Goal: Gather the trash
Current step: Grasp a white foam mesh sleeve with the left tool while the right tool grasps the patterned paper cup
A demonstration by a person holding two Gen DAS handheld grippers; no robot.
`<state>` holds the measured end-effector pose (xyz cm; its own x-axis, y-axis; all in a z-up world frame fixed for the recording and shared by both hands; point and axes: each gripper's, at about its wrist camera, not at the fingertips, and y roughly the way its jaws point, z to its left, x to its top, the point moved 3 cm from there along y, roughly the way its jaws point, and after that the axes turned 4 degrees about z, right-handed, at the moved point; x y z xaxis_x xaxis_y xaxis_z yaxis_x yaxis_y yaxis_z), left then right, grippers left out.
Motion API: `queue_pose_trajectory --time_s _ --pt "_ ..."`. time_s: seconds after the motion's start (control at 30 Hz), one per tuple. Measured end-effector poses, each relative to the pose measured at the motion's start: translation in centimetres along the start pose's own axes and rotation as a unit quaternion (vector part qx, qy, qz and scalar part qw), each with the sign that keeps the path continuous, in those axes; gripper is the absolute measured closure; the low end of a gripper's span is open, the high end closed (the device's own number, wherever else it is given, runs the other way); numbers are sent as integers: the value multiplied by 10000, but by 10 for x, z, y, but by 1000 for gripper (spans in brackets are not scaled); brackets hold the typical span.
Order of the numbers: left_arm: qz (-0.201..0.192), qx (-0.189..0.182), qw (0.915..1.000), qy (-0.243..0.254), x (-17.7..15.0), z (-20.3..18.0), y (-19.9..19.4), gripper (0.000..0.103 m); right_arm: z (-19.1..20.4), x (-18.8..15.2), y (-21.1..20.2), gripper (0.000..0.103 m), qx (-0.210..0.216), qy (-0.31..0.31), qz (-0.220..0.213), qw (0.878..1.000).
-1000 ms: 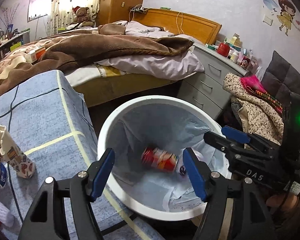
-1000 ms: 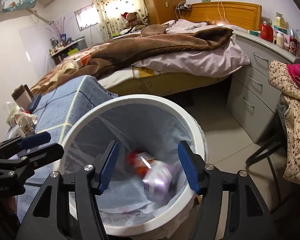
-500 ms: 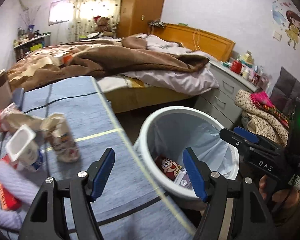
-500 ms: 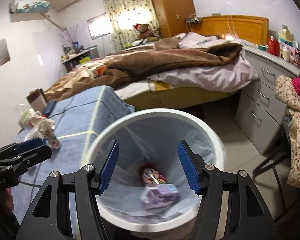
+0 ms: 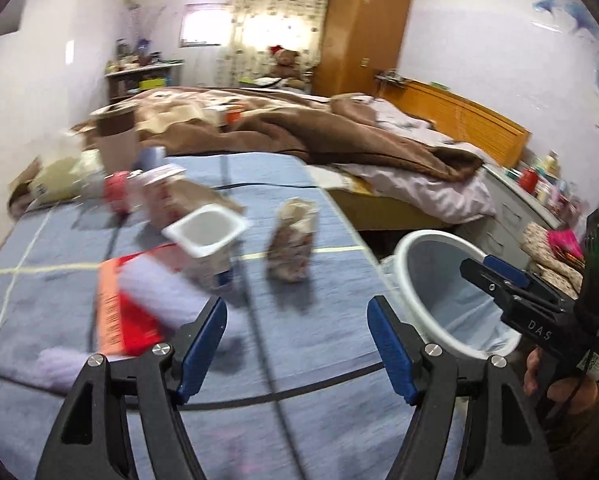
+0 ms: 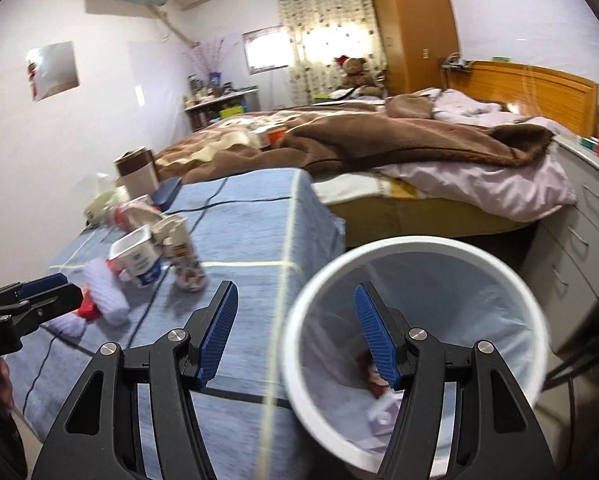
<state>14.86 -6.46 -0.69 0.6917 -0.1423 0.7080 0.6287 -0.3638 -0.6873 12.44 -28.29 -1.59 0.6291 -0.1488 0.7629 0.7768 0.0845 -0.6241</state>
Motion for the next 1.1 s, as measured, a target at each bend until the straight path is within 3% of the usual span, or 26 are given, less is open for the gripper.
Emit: queue_pose_trajectory --time_s 0.43,0.63,0.83,0.9,1.03,1.1 --pt "142 980 9913 -863 -34 87 -11 25 51 3 33 40 662 -549 362 9956" --pt "428 1081 9850 -1271 -52 115 -9 25 67 7 57 39 866 -782 650 9910" --pt "678 873 9739 -1982 -67 141 -1 25 79 11 72 34 915 -1083 725 9872" --pt "665 644 9687 -2303 -68 148 3 26 80 14 77 34 947 -1081 790 9865" --pt "546 615 9595 -2696 -63 155 7 26 82 21 83 34 998 -1067 822 9858" --pt "580 464 9510 -3002 -63 161 15 32 84 23 89 34 961 -1046 864 9861"
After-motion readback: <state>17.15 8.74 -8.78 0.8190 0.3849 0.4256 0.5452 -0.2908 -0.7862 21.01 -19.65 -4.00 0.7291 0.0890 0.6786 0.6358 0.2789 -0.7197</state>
